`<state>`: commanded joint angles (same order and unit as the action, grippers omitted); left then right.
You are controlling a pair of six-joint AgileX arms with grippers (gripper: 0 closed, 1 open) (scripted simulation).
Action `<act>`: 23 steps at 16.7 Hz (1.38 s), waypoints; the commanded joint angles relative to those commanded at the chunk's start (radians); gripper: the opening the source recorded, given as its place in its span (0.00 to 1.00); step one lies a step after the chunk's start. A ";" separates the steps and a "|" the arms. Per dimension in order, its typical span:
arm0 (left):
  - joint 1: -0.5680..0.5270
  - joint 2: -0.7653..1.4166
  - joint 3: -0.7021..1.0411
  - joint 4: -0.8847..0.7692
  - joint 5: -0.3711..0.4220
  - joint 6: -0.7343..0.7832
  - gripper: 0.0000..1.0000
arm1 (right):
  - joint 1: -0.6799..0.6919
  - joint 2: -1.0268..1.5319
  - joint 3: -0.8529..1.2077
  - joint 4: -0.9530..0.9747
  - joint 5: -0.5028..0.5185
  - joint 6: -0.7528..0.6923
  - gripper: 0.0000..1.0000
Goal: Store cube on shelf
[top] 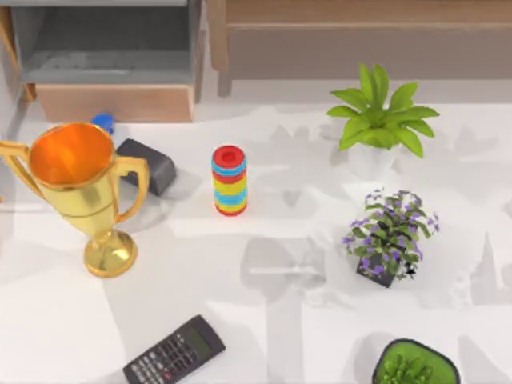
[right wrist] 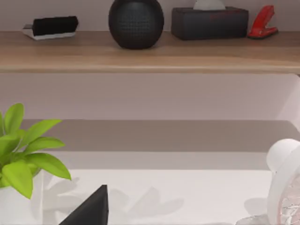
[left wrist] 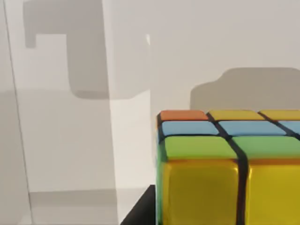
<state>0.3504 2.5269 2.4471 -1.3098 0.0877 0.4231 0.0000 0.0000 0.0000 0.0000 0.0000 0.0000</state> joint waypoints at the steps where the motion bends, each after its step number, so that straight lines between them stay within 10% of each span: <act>1: 0.000 -0.027 -0.017 0.000 -0.005 -0.009 0.00 | 0.000 0.000 0.000 0.000 0.000 0.000 1.00; 12: -0.385 -0.478 -0.454 0.235 -0.088 -0.162 0.00 | 0.000 0.000 0.000 0.000 0.000 0.000 1.00; 23: -1.003 -0.585 -0.908 1.117 -0.323 -0.226 0.00 | 0.000 0.000 0.000 0.000 0.000 0.000 1.00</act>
<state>-0.6524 1.9417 1.5395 -0.1929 -0.2352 0.1968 0.0000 0.0000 0.0000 0.0000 0.0000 0.0000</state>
